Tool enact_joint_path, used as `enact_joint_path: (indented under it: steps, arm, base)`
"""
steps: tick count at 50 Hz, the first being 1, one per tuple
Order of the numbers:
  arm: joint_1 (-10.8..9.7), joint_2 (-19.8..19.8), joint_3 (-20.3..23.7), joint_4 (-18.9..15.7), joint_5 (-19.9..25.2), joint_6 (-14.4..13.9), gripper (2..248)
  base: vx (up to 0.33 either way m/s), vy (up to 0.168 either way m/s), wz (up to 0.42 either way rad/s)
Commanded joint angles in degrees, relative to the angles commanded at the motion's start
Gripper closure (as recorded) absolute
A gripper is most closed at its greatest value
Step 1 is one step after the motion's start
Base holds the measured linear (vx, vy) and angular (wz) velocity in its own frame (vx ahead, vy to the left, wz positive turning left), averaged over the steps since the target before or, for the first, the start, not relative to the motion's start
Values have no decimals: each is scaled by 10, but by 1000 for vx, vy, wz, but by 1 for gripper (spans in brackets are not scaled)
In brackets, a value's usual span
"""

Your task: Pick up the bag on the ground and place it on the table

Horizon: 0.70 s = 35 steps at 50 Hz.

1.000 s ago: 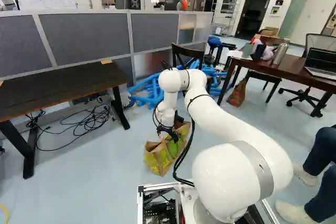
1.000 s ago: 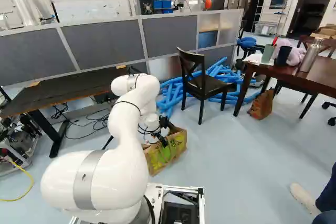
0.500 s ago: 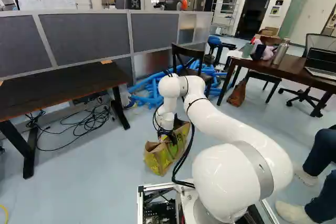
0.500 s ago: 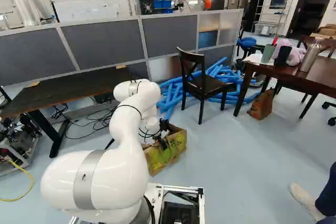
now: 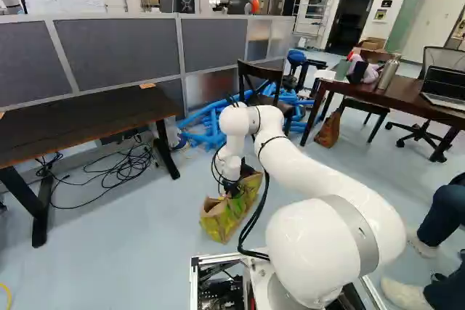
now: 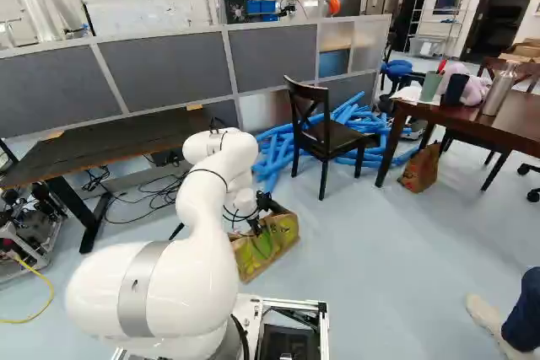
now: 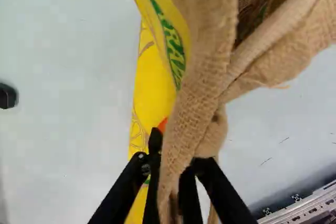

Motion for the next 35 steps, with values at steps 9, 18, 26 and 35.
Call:
enact_joint_path:
  steps: [9,18,26,35]
  arm:
    - [0,0,0,0,0,0,229]
    - [0,10,10,0,0,0,229]
    - [0,27,27,0,0,0,229]
    - [0,46,46,0,0,0,229]
  base:
    - [0,0,0]
    - [0,0,0]
    - [0,0,0]
    - [0,0,0]
